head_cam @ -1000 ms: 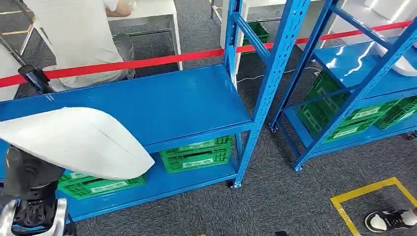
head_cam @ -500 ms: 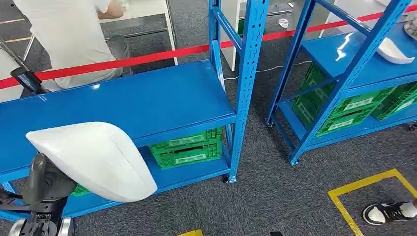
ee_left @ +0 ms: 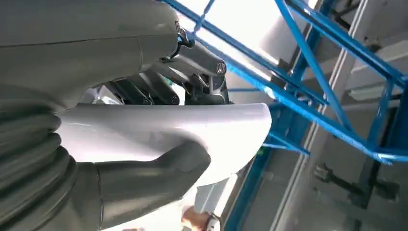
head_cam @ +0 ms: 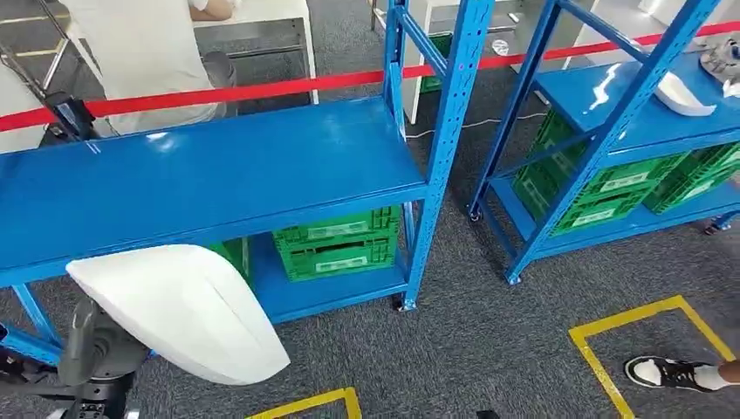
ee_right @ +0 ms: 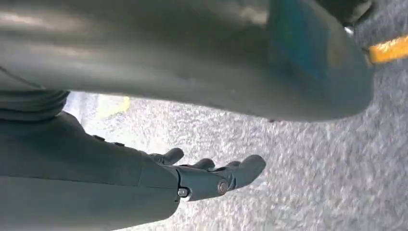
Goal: Take the parts from the cabinet and place them on the table.
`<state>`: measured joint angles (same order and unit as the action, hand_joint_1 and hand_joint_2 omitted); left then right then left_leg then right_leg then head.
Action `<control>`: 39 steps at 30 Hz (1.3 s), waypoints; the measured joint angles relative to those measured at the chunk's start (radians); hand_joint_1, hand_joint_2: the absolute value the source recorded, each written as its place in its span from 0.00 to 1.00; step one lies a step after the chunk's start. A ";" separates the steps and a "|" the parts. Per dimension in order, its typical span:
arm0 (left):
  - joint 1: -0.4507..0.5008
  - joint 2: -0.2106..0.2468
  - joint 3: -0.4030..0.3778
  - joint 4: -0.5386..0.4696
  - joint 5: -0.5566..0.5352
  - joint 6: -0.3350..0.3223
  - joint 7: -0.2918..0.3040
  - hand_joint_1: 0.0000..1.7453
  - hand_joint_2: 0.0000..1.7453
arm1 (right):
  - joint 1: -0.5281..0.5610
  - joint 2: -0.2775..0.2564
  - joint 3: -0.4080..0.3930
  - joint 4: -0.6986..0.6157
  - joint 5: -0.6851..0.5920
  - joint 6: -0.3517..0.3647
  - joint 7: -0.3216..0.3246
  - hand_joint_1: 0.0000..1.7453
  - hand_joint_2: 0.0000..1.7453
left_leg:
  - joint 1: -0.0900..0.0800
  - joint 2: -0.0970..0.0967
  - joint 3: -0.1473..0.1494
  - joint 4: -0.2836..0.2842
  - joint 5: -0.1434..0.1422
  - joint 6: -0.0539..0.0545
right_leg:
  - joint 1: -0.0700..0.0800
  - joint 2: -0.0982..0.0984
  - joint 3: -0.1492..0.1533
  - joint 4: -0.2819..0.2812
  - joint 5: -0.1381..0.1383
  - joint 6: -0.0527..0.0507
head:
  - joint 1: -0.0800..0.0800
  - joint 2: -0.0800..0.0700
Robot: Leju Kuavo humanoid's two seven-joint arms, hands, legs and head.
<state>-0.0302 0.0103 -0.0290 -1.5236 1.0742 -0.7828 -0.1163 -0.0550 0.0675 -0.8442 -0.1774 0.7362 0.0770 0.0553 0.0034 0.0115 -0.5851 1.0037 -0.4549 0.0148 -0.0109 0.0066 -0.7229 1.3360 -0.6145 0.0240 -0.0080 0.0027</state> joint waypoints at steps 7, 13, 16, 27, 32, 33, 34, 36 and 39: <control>-0.002 -0.016 -0.010 0.011 -0.006 -0.019 -0.007 1.00 1.00 | -0.003 -0.016 0.000 -0.001 0.022 0.002 0.003 0.00 0.00 | -0.001 0.006 -0.058 0.027 0.050 -0.033 | 0.010 -0.001 0.234 -0.320 0.053 -0.031 | 0.002 0.000; -0.007 -0.032 -0.035 0.015 -0.016 -0.034 -0.019 1.00 1.00 | -0.003 -0.023 0.003 -0.001 0.048 0.003 0.040 0.00 0.00 | 0.006 -0.006 -0.126 0.222 -0.139 -0.063 | 0.003 -0.008 0.169 -0.328 0.122 -0.068 | 0.002 0.000; -0.009 -0.035 -0.047 0.014 -0.030 -0.033 -0.023 1.00 1.00 | -0.001 -0.027 0.002 -0.001 0.049 0.017 0.087 0.00 0.00 | 0.007 -0.006 -0.110 0.320 -0.125 -0.067 | 0.003 -0.008 0.127 -0.323 0.156 -0.063 | 0.002 0.000; -0.024 -0.008 -0.074 0.028 -0.027 -0.010 -0.089 1.00 1.00 | 0.005 -0.029 0.002 0.001 0.046 0.098 0.015 0.00 0.00 | 0.000 -0.002 0.061 -0.004 -0.050 0.009 | -0.003 -0.004 0.029 -0.207 0.082 -0.003 | 0.004 0.000; -0.010 0.038 -0.072 0.006 -0.041 0.026 -0.089 1.00 1.00 | 0.003 -0.013 0.003 0.001 0.045 0.096 0.012 0.00 0.00 | -0.006 -0.001 -0.023 0.012 0.011 0.006 | -0.001 -0.004 0.053 -0.040 0.067 -0.004 | 0.004 0.000; -0.007 0.045 -0.071 -0.004 -0.042 0.035 -0.081 1.00 1.00 | 0.002 -0.007 0.003 0.001 0.037 0.096 0.003 0.00 0.00 | -0.007 -0.001 -0.036 0.016 0.018 0.004 | 0.001 -0.004 0.100 -0.097 0.094 -0.009 | 0.004 0.000; -0.006 0.051 -0.070 -0.015 -0.041 0.045 -0.068 1.00 1.00 | 0.001 -0.001 0.003 0.001 0.032 0.096 -0.003 0.00 0.00 | -0.007 -0.001 -0.050 0.023 0.027 0.001 | 0.004 -0.004 0.176 -0.196 0.104 -0.018 | 0.004 0.000; -0.003 0.059 -0.066 -0.039 -0.035 0.060 -0.048 1.00 1.00 | -0.003 0.008 0.002 0.001 0.026 0.097 -0.009 0.00 0.00 | -0.009 0.000 -0.061 0.030 0.041 -0.010 | 0.012 -0.004 0.260 -0.337 0.044 -0.032 | 0.003 0.000; 0.002 0.066 -0.063 -0.058 -0.033 0.063 -0.039 1.00 1.00 | -0.002 0.022 0.001 0.001 0.024 0.096 -0.010 0.00 0.00 | -0.005 0.001 -0.060 0.013 0.072 -0.030 | 0.017 -0.005 0.239 -0.337 0.066 -0.050 | 0.006 0.000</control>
<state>-0.0281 0.0763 -0.0923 -1.5819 1.0411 -0.7198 -0.1549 -0.0570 0.0900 -0.8431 -0.1766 0.7599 0.1732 0.0454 -0.0015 0.0127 -0.6450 1.0168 -0.3830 -0.0153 0.0065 0.0018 -0.4837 0.9994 -0.5485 -0.0255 -0.0015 0.0027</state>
